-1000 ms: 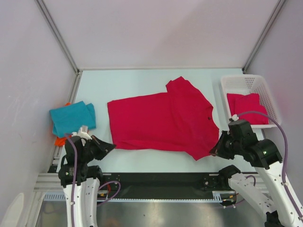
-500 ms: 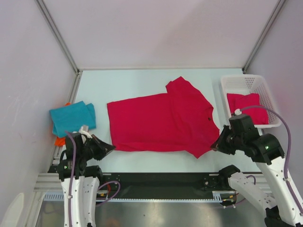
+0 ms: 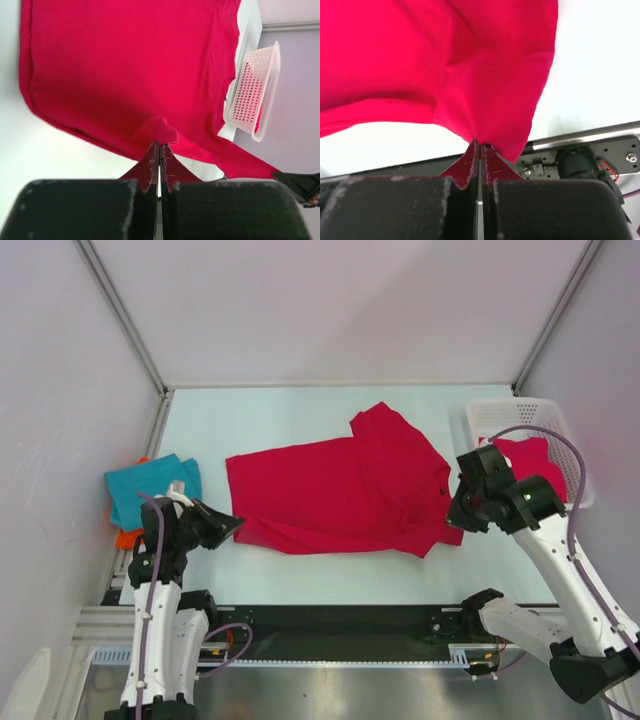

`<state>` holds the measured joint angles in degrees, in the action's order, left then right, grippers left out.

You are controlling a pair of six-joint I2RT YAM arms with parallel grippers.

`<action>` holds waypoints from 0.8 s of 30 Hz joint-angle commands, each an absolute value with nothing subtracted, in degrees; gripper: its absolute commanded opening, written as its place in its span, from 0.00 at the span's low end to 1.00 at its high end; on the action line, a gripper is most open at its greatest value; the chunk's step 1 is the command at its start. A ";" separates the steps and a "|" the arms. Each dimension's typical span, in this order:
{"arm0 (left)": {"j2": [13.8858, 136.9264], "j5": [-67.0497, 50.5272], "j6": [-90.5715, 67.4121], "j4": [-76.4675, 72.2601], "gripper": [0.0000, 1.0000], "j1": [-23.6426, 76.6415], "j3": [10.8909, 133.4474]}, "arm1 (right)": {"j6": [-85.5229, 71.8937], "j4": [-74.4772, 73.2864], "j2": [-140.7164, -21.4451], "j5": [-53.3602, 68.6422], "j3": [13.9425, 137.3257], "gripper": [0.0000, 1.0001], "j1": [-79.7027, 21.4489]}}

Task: Fold and stack the t-shirts

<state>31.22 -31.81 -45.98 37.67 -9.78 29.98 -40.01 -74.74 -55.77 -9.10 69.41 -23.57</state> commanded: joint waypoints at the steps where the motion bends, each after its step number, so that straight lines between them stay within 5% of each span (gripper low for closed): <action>1: 34.09 -34.63 -50.36 26.29 0.00 -10.37 27.08 | -38.23 -69.44 -59.23 -13.27 70.22 0.00 -23.56; 24: 49.39 -35.16 -47.72 16.53 0.00 -17.05 27.34 | -28.39 -53.35 -81.46 -11.08 70.14 0.00 -9.23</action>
